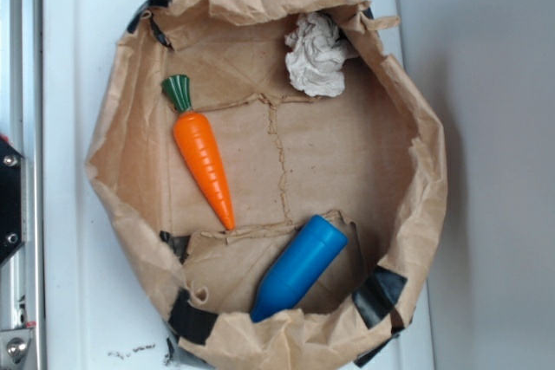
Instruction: Grab the white paper.
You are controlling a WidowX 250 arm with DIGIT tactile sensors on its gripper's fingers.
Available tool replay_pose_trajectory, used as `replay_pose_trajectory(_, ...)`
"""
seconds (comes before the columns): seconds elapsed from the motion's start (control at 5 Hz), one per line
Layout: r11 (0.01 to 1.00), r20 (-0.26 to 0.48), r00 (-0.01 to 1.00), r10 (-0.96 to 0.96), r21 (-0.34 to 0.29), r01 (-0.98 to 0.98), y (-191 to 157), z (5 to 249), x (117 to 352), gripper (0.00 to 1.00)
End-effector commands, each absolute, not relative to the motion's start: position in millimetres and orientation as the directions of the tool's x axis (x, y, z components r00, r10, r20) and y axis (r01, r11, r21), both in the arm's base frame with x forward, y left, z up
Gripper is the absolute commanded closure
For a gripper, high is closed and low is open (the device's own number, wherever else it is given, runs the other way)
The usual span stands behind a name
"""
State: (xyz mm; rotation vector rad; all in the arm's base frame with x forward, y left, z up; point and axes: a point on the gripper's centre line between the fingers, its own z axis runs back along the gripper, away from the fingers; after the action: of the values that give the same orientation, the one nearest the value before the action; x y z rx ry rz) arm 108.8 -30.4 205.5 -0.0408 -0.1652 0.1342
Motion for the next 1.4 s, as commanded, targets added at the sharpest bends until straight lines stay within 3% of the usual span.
replay_pose_trajectory(0.0,0.976,0.179,0.96,0.216,-0.056,-0.209,-29,204,125,0.0)
replay_pose_trajectory(0.4,0.976,0.179,0.96,0.216,-0.056,-0.209,-29,204,125,0.0)
replay_pose_trajectory(0.6,0.976,0.196,0.957,0.213,-0.092,-0.198,-32,204,114,0.0)
replay_pose_trajectory(1.2,0.975,0.139,0.972,0.192,-0.138,-0.173,-6,194,175,0.0)
